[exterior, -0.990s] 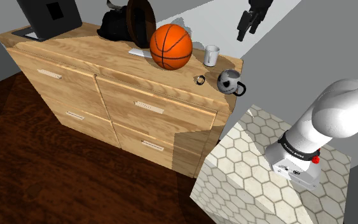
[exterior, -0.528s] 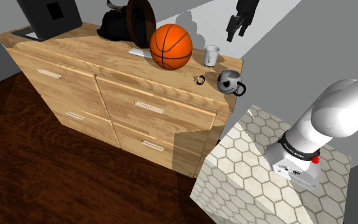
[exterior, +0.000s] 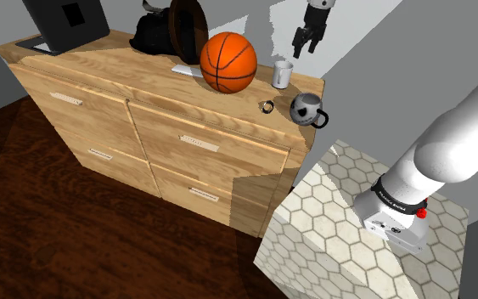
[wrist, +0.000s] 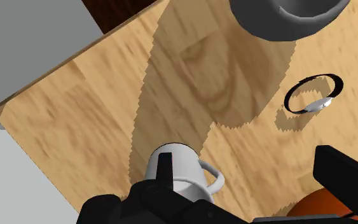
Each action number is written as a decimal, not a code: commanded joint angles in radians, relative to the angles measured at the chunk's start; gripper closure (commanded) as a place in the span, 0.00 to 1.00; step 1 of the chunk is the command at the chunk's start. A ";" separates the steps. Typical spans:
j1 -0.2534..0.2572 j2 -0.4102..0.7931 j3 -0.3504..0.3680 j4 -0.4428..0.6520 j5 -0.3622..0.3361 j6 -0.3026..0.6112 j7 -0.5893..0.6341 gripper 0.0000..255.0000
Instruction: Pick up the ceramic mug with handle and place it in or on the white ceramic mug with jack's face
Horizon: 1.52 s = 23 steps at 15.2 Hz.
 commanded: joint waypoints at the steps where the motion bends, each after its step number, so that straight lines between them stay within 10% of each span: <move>1: -0.010 0.090 -0.019 0.061 0.037 0.019 -0.035 0.00; 11: -0.115 0.489 -0.039 0.424 0.213 -0.011 -0.166 0.00; 23: -0.115 0.528 -0.029 0.377 0.230 0.074 -0.177 0.00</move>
